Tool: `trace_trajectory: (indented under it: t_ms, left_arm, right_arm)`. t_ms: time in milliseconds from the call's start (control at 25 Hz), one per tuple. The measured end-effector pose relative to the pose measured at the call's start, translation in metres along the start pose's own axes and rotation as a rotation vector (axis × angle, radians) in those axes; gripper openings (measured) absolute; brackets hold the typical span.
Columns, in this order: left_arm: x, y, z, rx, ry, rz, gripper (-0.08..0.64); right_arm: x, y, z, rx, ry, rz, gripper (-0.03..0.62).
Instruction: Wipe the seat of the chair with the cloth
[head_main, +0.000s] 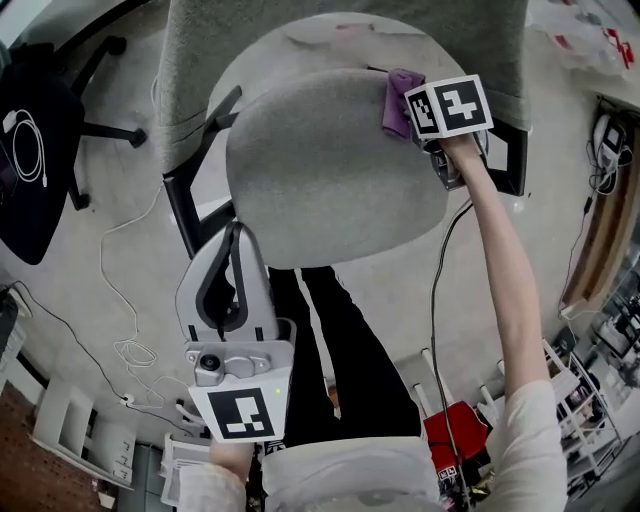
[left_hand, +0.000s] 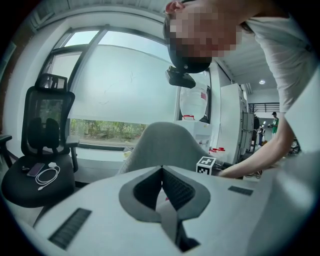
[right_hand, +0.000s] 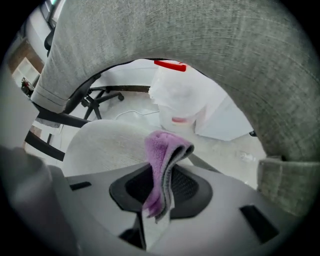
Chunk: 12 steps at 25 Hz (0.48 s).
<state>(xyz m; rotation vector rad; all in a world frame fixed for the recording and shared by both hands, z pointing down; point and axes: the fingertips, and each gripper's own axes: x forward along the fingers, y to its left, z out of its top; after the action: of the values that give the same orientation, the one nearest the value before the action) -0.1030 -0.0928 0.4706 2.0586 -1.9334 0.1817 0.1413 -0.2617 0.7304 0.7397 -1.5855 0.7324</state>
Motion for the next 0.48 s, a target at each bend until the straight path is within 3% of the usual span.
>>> trace_trajectory:
  t_ms: [240, 480]
  left_arm:
    - [-0.006, 0.001, -0.003, 0.023, 0.027, -0.009, 0.012]
    - [-0.012, 0.003, -0.006, 0.037, 0.026, -0.001, 0.012]
  right_arm:
    - [-0.010, -0.035, -0.013, 0.004, 0.003, -0.148, 0.087]
    - [-0.015, -0.050, -0.014, -0.070, 0.006, -0.280, 0.087]
